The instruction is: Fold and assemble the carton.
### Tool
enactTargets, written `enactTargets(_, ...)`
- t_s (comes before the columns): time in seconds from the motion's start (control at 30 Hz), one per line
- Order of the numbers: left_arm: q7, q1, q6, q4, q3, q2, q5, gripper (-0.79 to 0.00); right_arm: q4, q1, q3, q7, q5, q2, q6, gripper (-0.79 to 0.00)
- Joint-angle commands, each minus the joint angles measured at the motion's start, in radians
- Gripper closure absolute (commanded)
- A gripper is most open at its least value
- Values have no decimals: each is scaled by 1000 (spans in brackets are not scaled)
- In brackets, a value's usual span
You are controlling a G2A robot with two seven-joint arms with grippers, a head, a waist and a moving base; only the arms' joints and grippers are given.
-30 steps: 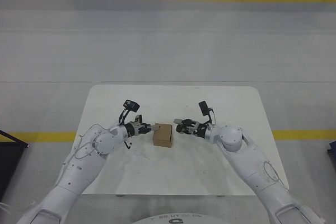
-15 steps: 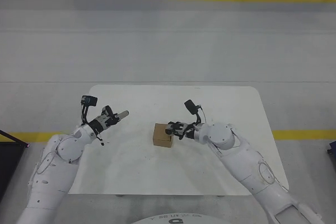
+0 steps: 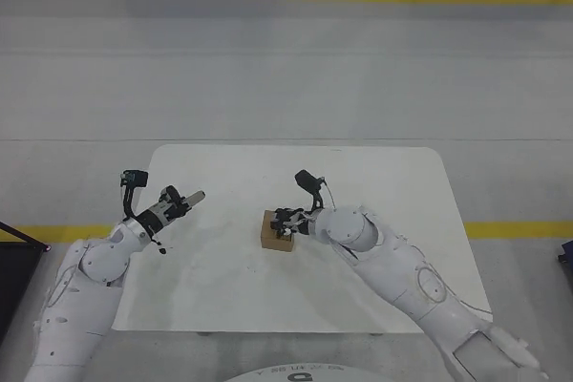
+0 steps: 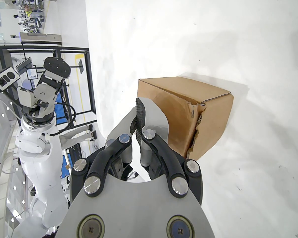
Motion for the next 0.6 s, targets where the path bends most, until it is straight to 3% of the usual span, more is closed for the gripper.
enactTargets(0.0,0,0,0,0,0,0,0,-785,5,2,-6,-6,-9,-2,19,0)
enactTargets(0.57,0,0,0,0,0,0,0,-785,-30,-26,21,-10,-30,-1,37,0)
